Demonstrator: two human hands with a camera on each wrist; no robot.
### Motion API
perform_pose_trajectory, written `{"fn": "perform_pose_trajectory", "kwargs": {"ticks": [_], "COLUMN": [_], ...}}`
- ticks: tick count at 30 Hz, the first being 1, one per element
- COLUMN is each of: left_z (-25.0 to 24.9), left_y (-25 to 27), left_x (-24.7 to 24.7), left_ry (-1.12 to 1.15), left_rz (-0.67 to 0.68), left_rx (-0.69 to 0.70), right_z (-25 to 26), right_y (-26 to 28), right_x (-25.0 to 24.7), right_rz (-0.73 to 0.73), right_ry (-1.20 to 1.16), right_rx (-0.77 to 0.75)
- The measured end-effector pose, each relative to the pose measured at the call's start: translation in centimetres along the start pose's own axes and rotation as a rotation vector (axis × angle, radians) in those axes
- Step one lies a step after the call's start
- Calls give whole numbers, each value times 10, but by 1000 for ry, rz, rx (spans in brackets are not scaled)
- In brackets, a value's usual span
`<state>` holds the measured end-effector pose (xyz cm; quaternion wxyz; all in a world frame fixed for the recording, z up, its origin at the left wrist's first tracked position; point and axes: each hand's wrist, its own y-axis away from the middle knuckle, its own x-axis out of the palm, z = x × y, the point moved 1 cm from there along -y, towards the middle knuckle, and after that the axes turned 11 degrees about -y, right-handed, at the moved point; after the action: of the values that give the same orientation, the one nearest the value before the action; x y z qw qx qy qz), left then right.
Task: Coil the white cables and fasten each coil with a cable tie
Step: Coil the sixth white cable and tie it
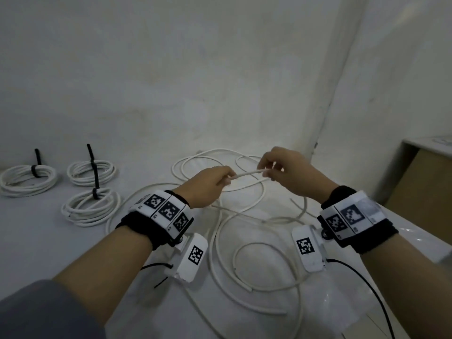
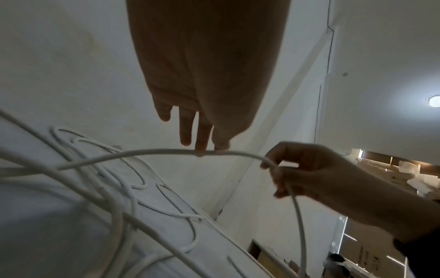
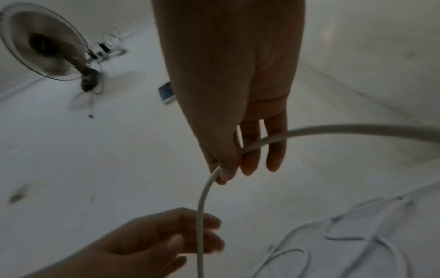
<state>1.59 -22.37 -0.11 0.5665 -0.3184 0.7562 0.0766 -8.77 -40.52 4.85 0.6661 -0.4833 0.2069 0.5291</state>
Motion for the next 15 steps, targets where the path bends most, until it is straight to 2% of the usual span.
{"fn": "perform_pose_trajectory", "kwargs": {"ticks": [2, 4, 6, 10, 13, 15], "left_z": [-2, -2, 0, 17, 30, 37], "left_y": [-3, -2, 0, 8, 20, 28], "left_x": [-5, -13, -22, -45, -60, -67], "left_ry": [47, 106, 118, 107, 85, 72], "left_rz": [-38, -135, -215, -288, -367, -392], "left_rx": [13, 12, 2, -62, -113, -133], "right_z": [11, 13, 8, -10, -22, -28], "right_y": [0, 3, 9, 25, 35, 38], "right_x": [-9, -15, -19, -24, -22, -20], "right_rz": [-46, -56, -28, 67, 131, 121], "right_ry": [-53, -107, -140, -203, -178, -124], "right_rx": [-43, -24, 35, 194, 253, 278]}}
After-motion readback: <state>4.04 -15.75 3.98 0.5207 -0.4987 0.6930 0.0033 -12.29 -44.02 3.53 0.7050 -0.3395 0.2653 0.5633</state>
